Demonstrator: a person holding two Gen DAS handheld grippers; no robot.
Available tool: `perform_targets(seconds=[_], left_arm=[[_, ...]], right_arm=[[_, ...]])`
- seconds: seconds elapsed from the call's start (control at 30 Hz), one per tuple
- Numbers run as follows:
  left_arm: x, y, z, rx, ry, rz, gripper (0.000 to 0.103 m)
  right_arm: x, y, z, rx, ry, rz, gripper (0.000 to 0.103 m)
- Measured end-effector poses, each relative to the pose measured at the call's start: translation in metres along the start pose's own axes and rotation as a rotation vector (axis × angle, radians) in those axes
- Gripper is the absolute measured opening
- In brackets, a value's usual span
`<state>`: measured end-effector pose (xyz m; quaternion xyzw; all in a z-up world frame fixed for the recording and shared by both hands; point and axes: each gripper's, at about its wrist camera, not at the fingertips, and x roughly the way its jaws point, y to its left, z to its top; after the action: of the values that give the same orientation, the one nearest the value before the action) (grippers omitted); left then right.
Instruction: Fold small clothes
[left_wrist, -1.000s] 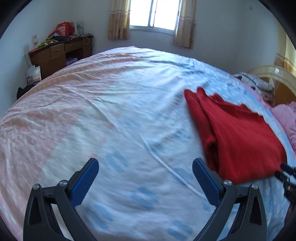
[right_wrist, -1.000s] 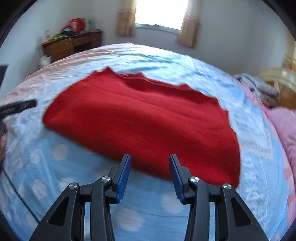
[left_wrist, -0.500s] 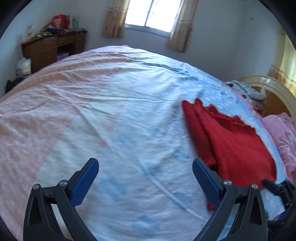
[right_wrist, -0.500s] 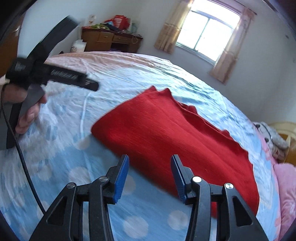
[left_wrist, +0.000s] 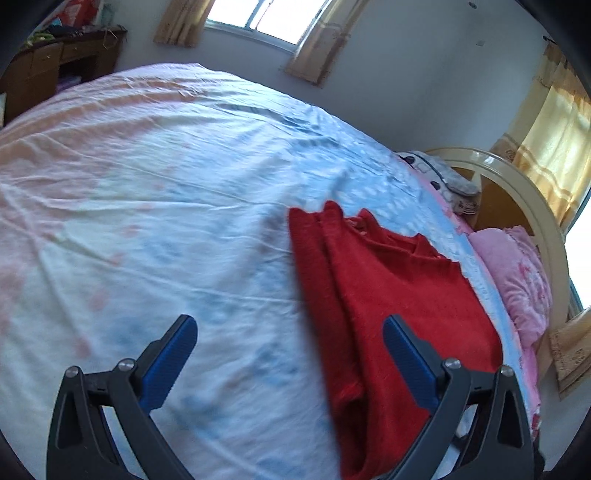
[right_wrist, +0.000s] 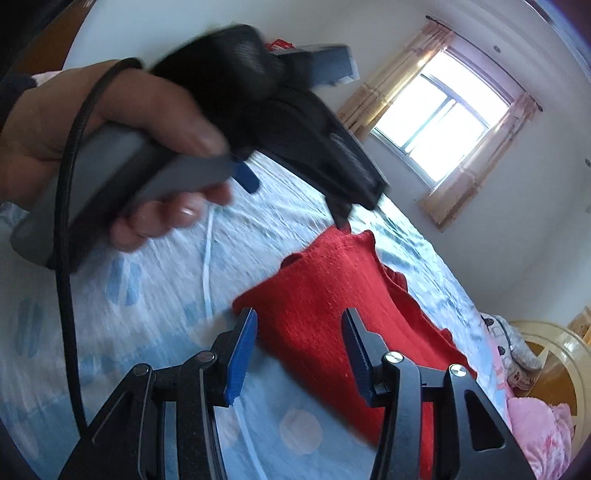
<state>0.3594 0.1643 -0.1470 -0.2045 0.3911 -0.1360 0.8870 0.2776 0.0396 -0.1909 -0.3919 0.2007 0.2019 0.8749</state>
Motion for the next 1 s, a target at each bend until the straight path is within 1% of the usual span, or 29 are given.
perform_targets(seconds=[0.1, 0.13, 0.17, 0.2, 0.3, 0.4, 0.5, 0.57, 0.6, 0.67, 0.7, 0.73, 0.77, 1.0], left_arm=[[0.014, -0.002, 0.003, -0.018, 0.029, -0.035, 0.101], [0.018, -0.002, 0.004, -0.028, 0.039, -0.05, 0.098], [0.023, -0.001, 0.004, -0.039, 0.051, -0.067, 0.093], [0.027, -0.001, 0.005, -0.047, 0.058, -0.076, 0.091], [0.031, -0.005, 0.01, -0.034, 0.035, -0.079, 0.088], [0.037, -0.006, 0.013, -0.027, 0.034, -0.086, 0.081], [0.041, -0.005, 0.014, -0.033, 0.024, -0.102, 0.072], [0.042, -0.004, 0.014, -0.039, 0.025, -0.115, 0.057], [0.043, -0.004, 0.015, -0.039, 0.03, -0.122, 0.053], [0.047, -0.005, 0.014, -0.039, 0.048, -0.135, 0.027], [0.048, -0.006, 0.014, -0.036, 0.058, -0.142, 0.022], [0.049, -0.006, 0.013, -0.032, 0.061, -0.141, 0.02], [0.048, -0.007, 0.013, -0.026, 0.057, -0.137, 0.016], [0.049, -0.003, 0.013, -0.053, 0.067, -0.159, 0.016]], right_arm=[[0.005, -0.002, 0.002, 0.014, 0.004, 0.006, 0.049], [0.005, -0.003, 0.002, 0.022, 0.005, 0.008, 0.049], [0.005, -0.003, 0.002, 0.027, 0.005, 0.009, 0.049], [0.008, -0.003, 0.001, 0.03, 0.011, 0.011, 0.049], [0.011, -0.002, -0.001, 0.029, 0.02, 0.006, 0.048], [0.011, 0.002, -0.002, 0.02, 0.02, -0.003, 0.047], [0.013, 0.004, -0.002, 0.018, 0.024, 0.001, 0.042], [0.012, 0.006, -0.001, 0.011, 0.024, 0.002, 0.039], [0.011, 0.008, -0.001, 0.007, 0.025, 0.007, 0.033], [0.011, 0.011, -0.001, -0.009, 0.03, 0.013, 0.024], [0.011, 0.013, 0.0, -0.015, 0.038, 0.026, 0.013], [0.011, 0.013, 0.0, -0.018, 0.045, 0.033, 0.008], [0.01, 0.015, 0.0, -0.018, 0.049, 0.03, 0.007], [0.005, 0.003, 0.0, 0.042, 0.06, 0.063, 0.004]])
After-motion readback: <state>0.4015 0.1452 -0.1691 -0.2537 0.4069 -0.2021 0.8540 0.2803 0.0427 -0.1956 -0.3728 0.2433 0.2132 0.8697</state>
